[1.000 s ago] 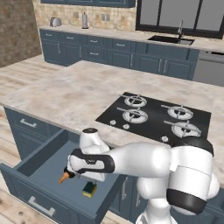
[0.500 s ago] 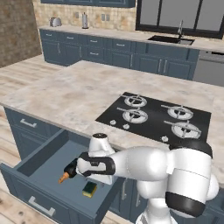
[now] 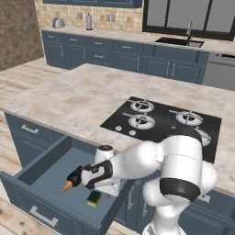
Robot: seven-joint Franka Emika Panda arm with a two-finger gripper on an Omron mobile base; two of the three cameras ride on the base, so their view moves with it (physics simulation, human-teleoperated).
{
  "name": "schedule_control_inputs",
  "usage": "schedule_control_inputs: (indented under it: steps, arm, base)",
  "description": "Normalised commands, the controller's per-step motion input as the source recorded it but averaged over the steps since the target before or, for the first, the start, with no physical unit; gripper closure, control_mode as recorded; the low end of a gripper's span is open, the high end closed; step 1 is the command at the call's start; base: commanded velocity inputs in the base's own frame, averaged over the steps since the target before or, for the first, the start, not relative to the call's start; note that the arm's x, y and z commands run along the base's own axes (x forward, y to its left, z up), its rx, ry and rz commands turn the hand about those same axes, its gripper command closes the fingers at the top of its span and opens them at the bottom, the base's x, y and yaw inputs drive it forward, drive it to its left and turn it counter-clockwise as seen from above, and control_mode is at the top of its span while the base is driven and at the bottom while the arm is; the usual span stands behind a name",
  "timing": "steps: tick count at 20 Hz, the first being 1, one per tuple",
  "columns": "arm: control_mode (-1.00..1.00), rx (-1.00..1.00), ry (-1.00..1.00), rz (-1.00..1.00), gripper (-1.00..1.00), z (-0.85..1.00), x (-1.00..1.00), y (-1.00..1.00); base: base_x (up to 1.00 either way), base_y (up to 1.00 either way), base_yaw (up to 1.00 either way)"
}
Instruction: Restock the sink supplies by placing the sponge and soap dispenser on the counter and next to the sink. Make sure the soap dispenser is upright.
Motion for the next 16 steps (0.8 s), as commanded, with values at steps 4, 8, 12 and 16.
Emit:
schedule_control_inputs:
  steps: [4, 8, 12, 16]
  arm:
    - [-1.0, -0.04, 0.0, 0.0, -1.0, -0.27, 0.15, 0.0]
    - [-1.0, -0.07, 0.0, 0.0, -1.0, -0.28, 0.16, 0.0]
    - [-1.0, -0.08, 0.0, 0.0, -1.0, -0.2, 0.08, 0.0]
    - [-1.0, -0.08, 0.0, 0.0, -1.0, -0.18, 0.0, 0.0]
  base:
    - [0.0, 0.0, 0.0]
    - [0.0, 0.0, 0.0]
    - [0.0, 0.0, 0.0]
    - [0.0, 0.0, 0.0]
